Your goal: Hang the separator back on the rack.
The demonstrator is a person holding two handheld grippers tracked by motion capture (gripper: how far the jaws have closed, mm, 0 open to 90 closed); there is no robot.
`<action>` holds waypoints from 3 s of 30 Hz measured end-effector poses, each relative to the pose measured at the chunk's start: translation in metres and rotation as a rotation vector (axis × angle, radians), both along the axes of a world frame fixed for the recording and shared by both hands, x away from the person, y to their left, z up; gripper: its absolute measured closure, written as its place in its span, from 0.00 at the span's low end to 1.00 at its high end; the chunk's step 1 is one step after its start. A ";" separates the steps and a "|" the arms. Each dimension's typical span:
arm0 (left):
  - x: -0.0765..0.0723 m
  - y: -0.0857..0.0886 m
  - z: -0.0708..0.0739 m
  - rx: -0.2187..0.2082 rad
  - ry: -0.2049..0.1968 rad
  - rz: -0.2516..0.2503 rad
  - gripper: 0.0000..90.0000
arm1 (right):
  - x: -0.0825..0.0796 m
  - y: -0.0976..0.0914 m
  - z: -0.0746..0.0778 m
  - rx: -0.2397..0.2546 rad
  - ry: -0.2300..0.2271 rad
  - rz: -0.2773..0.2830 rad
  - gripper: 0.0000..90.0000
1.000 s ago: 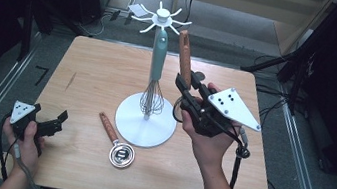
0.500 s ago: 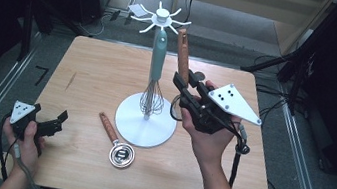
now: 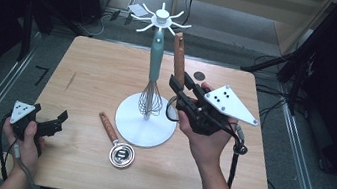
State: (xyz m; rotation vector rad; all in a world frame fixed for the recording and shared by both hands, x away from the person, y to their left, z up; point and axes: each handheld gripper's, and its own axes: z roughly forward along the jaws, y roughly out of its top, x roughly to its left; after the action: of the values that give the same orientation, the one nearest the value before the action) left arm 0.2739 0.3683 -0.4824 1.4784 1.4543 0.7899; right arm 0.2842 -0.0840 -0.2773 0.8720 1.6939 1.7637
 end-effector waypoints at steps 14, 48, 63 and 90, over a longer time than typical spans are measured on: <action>0.000 0.000 0.000 -0.003 0.001 0.000 0.00 | 0.001 0.005 0.001 0.002 0.016 -0.003 0.67; 0.000 0.001 0.000 -0.008 0.002 -0.004 0.00 | 0.023 0.011 0.053 0.054 -0.133 -0.062 1.00; 0.000 0.001 0.000 -0.008 0.003 -0.004 0.00 | 0.013 0.021 0.060 0.044 -0.152 -0.011 1.00; 0.001 0.001 0.000 -0.014 0.008 -0.009 0.00 | 0.009 0.049 0.059 0.040 -0.152 0.044 1.00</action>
State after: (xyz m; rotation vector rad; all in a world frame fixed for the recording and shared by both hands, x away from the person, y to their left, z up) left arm 0.2749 0.3690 -0.4826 1.4784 1.4547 0.7681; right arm 0.2934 -0.0350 -0.2185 0.7027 1.5961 1.8493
